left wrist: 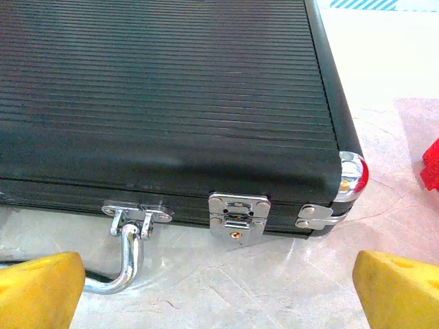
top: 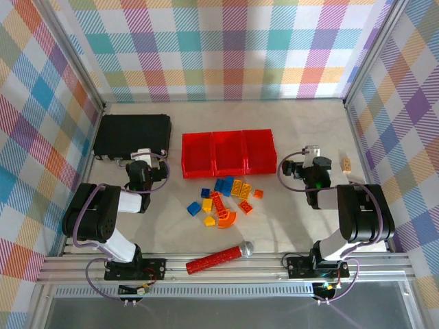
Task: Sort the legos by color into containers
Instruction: Pick up the lego from the center of the table.
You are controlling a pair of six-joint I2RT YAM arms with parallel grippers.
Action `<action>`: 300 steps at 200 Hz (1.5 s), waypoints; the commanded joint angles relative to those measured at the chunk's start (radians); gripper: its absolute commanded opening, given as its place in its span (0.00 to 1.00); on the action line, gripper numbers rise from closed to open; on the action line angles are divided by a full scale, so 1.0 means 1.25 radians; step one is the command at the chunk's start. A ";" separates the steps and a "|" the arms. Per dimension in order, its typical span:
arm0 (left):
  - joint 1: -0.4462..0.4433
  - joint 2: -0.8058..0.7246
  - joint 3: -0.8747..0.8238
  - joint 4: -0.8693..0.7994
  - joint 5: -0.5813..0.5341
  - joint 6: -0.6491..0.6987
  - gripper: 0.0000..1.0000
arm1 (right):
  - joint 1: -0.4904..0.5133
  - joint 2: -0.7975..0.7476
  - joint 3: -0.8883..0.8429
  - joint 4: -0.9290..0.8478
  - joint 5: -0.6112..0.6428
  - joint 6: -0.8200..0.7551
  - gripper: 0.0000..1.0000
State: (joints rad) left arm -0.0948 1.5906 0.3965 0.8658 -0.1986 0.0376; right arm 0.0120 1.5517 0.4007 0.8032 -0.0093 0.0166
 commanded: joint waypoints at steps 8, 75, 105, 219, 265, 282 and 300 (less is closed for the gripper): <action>0.006 -0.010 0.010 0.001 0.012 -0.013 1.00 | -0.004 -0.013 0.013 0.010 -0.014 -0.009 0.99; 0.006 -0.010 0.009 0.001 0.012 -0.013 1.00 | -0.006 -0.012 0.016 0.007 -0.017 -0.006 0.99; 0.005 -0.010 0.010 -0.002 0.014 -0.014 1.00 | -0.008 -0.013 0.016 0.008 -0.020 -0.005 0.99; -0.048 -0.126 0.075 -0.195 -0.087 0.016 1.00 | -0.002 -0.193 0.057 -0.256 0.121 0.072 0.99; -0.085 -0.281 0.319 -0.719 -0.129 -0.177 1.00 | -0.003 -0.332 0.224 -0.684 0.043 0.282 0.99; -0.091 -0.324 0.322 -0.790 -0.088 -0.216 1.00 | -0.003 -0.356 0.270 -0.820 -0.001 0.381 0.99; -0.102 -0.365 0.299 -0.831 0.050 -0.218 1.00 | 0.015 -0.371 0.286 -0.917 -0.059 0.438 0.97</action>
State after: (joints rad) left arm -0.2031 1.1767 0.8085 0.1028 -0.2905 -0.1581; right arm 0.0124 1.1069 0.7319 -0.0315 0.0319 0.3885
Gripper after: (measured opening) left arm 0.997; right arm 0.985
